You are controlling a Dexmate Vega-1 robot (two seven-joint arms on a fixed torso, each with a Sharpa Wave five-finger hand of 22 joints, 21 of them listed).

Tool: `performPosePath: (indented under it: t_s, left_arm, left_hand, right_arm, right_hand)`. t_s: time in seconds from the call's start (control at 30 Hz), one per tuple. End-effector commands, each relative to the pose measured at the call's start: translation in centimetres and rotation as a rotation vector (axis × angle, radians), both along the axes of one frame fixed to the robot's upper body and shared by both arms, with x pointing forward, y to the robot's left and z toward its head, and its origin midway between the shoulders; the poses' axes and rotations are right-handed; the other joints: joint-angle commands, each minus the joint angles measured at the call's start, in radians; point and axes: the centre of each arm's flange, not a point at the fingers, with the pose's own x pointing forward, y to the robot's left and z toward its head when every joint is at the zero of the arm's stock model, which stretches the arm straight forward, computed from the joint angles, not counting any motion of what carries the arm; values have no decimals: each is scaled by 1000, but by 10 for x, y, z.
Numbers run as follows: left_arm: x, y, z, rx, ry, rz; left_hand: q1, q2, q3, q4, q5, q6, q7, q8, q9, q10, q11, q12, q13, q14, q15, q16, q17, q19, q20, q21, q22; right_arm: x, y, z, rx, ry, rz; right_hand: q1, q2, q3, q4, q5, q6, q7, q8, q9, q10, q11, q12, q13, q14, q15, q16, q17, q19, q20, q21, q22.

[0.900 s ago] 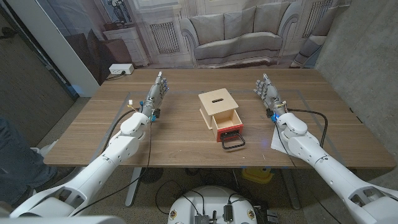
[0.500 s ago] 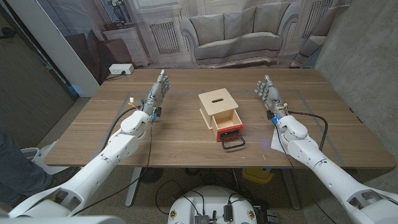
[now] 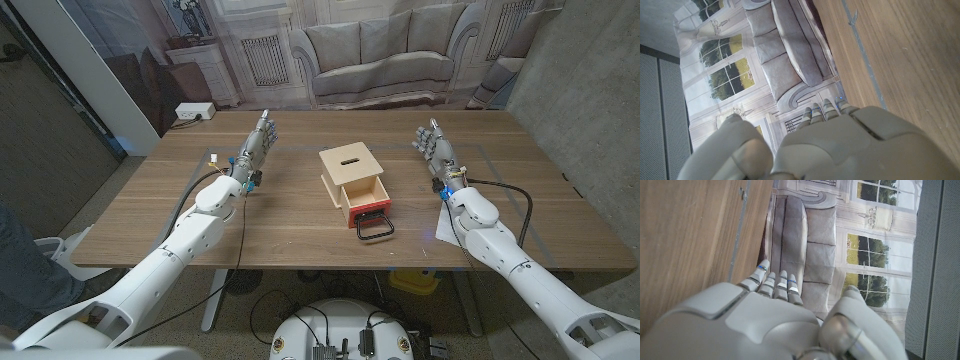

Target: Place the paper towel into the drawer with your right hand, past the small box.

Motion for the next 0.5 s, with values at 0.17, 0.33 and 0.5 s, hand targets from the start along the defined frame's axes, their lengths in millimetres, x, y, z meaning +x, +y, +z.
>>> performPosePath:
  t_s: [0.17, 0.33, 0.5]
  left_arm:
    - [-2, -2, -6, -2, 7, -14]
    - [-3, 0, -8, -4, 6, -13]
    - [-3, 0, -8, 5, 8, -10]
  left_hand:
    - [12, 6, 2, -6, 7, 19, 2, 12, 4, 16, 6, 8, 1, 17, 2, 8, 3, 11, -8, 9, 4]
    - [16, 9, 2, -8, 7, 24, 2, 12, 4, 23, 8, 9, 0, 22, 2, 8, 3, 13, -7, 8, 4]
    - [18, 10, 3, -10, 7, 28, 1, 13, 4, 25, 8, 9, 0, 25, 1, 8, 3, 14, -7, 8, 4]
  right_arm:
    - [-25, -8, -2, -23, -41, -40]
    - [-30, -9, -4, -16, -54, -41]
    - [-34, -8, -6, -15, -60, -43]
  right_hand:
    - [11, 1, 4, -8, 3, 15, -3, 8, 1, 14, -1, 8, 2, 16, -1, 6, 3, 14, -29, -3, 5]
    - [11, 1, 4, -9, 3, 16, -3, 8, 1, 14, -1, 8, 2, 17, -1, 5, 3, 15, -29, -5, 5]
    - [12, 2, 4, -9, 2, 17, -3, 7, 1, 16, -1, 8, 2, 19, 0, 5, 3, 17, -29, -7, 5]
